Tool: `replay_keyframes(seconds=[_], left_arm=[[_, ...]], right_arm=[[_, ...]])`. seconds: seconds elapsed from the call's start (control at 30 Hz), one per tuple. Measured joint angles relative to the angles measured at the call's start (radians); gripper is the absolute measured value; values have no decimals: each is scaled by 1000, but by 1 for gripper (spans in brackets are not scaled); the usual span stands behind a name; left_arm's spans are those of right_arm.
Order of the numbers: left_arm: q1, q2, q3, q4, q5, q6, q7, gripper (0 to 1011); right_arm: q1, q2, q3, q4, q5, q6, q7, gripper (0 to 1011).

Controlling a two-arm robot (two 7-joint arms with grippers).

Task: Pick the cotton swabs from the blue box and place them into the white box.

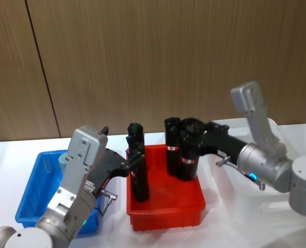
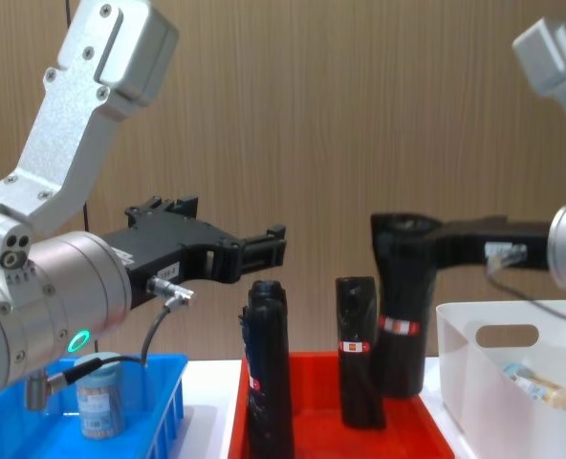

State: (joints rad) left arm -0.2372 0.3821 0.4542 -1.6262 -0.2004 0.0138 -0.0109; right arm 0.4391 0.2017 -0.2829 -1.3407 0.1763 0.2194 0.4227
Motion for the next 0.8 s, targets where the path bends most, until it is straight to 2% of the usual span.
replay_keyframes(seconds=[0.43, 0.8], left_arm=[[0, 0, 0, 0, 0, 0, 0, 1004], [0, 0, 0, 0, 0, 0, 0, 1004]], right_arm=[[18, 41, 54, -80, 38, 10, -25, 556], [31, 69, 92, -96, 54, 1, -58, 555]])
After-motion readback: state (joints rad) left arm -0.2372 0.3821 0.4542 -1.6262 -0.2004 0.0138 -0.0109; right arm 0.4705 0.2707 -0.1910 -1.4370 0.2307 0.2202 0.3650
